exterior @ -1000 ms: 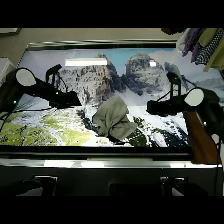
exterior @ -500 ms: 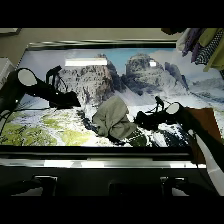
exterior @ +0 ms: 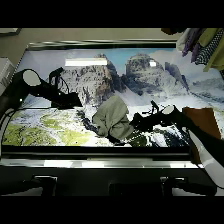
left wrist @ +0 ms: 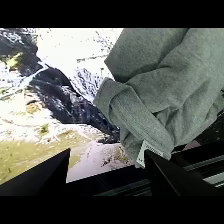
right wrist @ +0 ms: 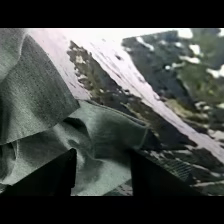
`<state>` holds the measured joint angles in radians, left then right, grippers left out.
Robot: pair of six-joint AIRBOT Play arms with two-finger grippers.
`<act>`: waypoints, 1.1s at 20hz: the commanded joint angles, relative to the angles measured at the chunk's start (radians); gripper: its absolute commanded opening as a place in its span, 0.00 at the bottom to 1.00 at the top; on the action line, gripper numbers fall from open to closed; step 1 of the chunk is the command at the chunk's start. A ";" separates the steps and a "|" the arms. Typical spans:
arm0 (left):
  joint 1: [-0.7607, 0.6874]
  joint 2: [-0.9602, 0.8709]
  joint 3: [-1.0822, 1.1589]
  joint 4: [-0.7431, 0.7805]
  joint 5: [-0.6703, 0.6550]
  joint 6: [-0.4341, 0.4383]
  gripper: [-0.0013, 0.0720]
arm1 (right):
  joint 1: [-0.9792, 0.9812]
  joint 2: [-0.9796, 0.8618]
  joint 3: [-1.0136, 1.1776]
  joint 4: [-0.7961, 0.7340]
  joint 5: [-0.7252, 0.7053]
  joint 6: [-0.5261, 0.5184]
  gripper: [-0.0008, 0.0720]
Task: Fold the clothes and pants, and hang the long-sleeved shirts on hangers.
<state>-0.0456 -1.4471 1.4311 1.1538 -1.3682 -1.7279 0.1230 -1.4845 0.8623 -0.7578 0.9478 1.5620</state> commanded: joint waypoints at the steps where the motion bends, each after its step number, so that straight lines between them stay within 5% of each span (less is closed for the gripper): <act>1: 0.000 -0.043 -0.002 -0.003 0.008 0.001 0.76 | 0.001 -0.026 -0.002 -0.002 -0.012 -0.008 0.43; 5: 0.000 -0.103 -0.010 -0.051 0.040 0.040 0.76 | 0.001 -0.024 -0.001 -0.004 -0.019 -0.033 0.05; 17: -0.093 -0.289 -0.061 -0.243 0.220 0.111 0.75 | 0.001 0.080 -0.002 -0.013 -0.012 -0.012 0.05; 18: -0.106 -0.298 -0.062 -0.242 0.217 0.118 0.70 | 0.001 0.080 -0.001 -0.013 -0.011 -0.011 0.05; 19: -0.114 -0.306 -0.062 -0.241 0.209 0.125 0.54 | 0.001 0.080 -0.002 -0.013 -0.010 -0.010 0.05; 21: -0.109 -0.307 -0.061 -0.242 0.198 0.135 0.05 | 0.001 0.080 -0.001 -0.013 0.001 -0.010 0.05; 22: -0.098 -0.299 -0.061 -0.242 0.198 0.134 0.05 | 0.001 0.082 -0.001 -0.013 0.009 -0.010 0.05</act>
<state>-0.1436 -1.7412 1.3701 0.9199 -1.1706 -1.6051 0.1234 -1.4059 0.8600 -0.7719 0.9409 1.5486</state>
